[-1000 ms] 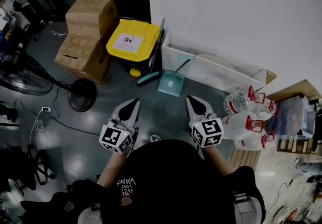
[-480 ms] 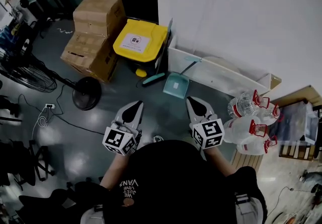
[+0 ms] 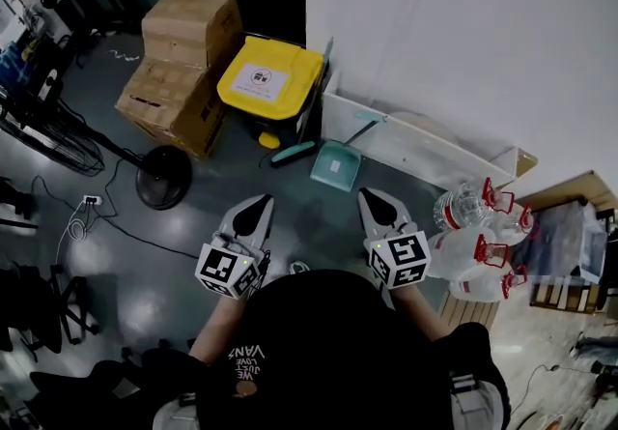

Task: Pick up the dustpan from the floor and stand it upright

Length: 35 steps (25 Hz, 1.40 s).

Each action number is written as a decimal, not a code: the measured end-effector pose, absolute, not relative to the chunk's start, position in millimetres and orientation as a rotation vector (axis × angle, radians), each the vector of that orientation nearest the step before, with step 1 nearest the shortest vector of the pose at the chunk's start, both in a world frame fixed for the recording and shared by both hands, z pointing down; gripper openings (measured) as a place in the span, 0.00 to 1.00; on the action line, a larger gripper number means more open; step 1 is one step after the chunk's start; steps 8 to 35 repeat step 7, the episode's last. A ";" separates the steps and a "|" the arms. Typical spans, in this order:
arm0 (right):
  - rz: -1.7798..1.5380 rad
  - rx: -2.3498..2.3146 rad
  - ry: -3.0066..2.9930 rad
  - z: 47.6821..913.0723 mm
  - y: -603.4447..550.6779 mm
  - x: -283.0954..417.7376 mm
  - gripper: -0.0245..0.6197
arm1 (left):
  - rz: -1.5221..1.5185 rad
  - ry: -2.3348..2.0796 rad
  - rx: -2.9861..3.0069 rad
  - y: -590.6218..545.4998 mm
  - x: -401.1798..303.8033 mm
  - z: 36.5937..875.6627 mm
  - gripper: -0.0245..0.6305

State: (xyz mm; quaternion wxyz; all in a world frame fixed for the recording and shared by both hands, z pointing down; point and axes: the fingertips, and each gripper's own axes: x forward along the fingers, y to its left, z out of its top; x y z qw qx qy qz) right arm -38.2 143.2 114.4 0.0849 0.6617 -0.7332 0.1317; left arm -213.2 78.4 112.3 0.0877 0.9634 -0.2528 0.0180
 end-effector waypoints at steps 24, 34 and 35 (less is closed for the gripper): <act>0.395 1.974 -2.172 118.7 146.8 -37.5 0.04 | 0.073 -0.741 2.857 81.7 -215.8 120.3 0.12; 0.395 1.974 -2.172 118.7 146.8 -37.5 0.04 | 0.073 -0.741 2.857 81.7 -215.8 120.3 0.12; 0.395 1.974 -2.172 118.7 146.8 -37.5 0.04 | 0.073 -0.741 2.857 81.7 -215.8 120.3 0.12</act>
